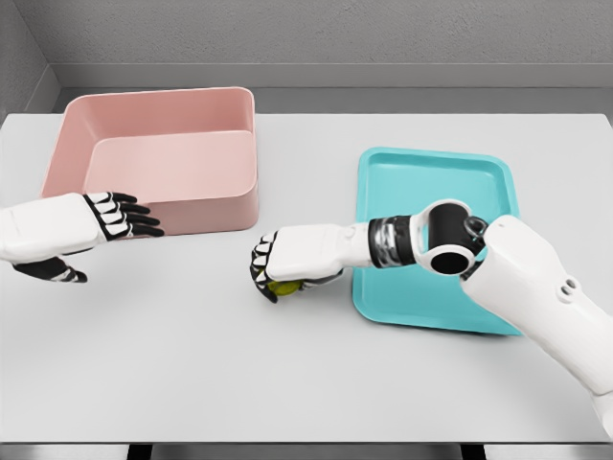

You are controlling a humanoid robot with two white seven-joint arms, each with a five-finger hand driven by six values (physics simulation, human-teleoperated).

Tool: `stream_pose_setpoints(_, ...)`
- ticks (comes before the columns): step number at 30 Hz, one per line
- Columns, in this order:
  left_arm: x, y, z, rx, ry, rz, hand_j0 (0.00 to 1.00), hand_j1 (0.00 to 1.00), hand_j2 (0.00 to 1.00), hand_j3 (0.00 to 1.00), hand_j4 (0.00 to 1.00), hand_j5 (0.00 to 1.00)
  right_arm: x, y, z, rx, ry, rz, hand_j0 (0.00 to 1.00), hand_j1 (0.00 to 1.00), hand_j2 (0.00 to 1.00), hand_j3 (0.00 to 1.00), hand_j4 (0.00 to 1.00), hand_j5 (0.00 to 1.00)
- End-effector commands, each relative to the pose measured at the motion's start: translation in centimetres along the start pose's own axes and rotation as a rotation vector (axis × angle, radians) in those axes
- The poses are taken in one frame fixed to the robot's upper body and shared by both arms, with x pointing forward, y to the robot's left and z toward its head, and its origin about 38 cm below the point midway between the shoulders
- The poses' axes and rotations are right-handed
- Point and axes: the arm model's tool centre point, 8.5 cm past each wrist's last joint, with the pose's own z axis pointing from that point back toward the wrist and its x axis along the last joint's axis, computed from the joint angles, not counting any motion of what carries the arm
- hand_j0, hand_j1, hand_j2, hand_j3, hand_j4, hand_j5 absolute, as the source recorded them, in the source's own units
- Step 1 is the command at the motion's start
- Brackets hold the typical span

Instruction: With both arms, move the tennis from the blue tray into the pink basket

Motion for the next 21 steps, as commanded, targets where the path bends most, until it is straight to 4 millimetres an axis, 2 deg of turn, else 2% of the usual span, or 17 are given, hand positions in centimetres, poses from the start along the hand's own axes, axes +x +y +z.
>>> stream_pose_setpoints(1, 0.0, 0.2, 0.1, 0.016, 0.0, 0.022, 1.0, 1.0, 1.0, 1.0, 1.0, 1.0, -0.1, 0.0, -0.1, -0.003, 0.001, -0.01, 0.39, 0.39, 0.39, 0.39, 0.39, 0.39)
stream_pose_setpoints(5, 0.0, 0.0, 0.1, 0.012, -0.001, 0.027, 1.0, 1.0, 1.0, 1.0, 1.0, 1.0, 0.1, 0.5, -0.4, 0.009, -0.003, -0.011, 0.41, 0.41, 0.41, 0.41, 0.41, 0.41)
stream_pose_setpoints(7, 0.0, -0.1, 0.1, 0.009, -0.002, 0.027, 1.0, 1.0, 1.0, 1.0, 1.0, 1.0, 0.1, 0.6, -0.4, 0.012, -0.004, -0.011, 0.58, 0.58, 0.58, 0.58, 0.58, 0.58)
stream_pose_setpoints(8, 0.0, 0.0, 0.1, 0.011, -0.001, 0.026, 1.0, 1.0, 1.0, 1.0, 1.0, 1.0, 0.1, 0.6, -0.5, 0.014, -0.005, -0.012, 0.81, 0.81, 0.81, 0.81, 0.81, 0.81)
stream_pose_setpoints(10, 0.0, -0.1, 0.1, 0.008, -0.002, 0.027, 1.0, 1.0, 1.0, 1.0, 1.0, 1.0, 0.2, 0.7, -0.5, 0.014, -0.005, -0.013, 0.96, 0.96, 0.96, 0.96, 0.96, 0.96)
stream_pose_setpoints(18, 0.0, -0.2, 0.3, 0.002, 0.002, 0.026, 1.0, 1.0, 1.0, 1.0, 1.0, 1.0, 0.0, 0.7, -0.3, 0.012, 0.001, -0.013, 0.99, 0.99, 0.99, 0.99, 0.99, 0.99)
stream_pose_setpoints(20, 0.0, -0.2, 0.3, 0.002, 0.002, 0.026, 1.0, 1.0, 1.0, 1.0, 1.0, 1.0, -0.2, 0.7, 0.3, 0.011, 0.012, -0.013, 0.99, 0.99, 0.99, 0.99, 0.99, 0.99)
stream_pose_setpoints(21, 0.0, -0.2, 0.3, 0.002, 0.002, 0.026, 1.0, 1.0, 1.0, 1.0, 1.0, 1.0, -0.6, 0.3, 1.1, 0.001, 0.029, -0.006, 0.99, 0.99, 0.99, 0.99, 0.99, 0.99)
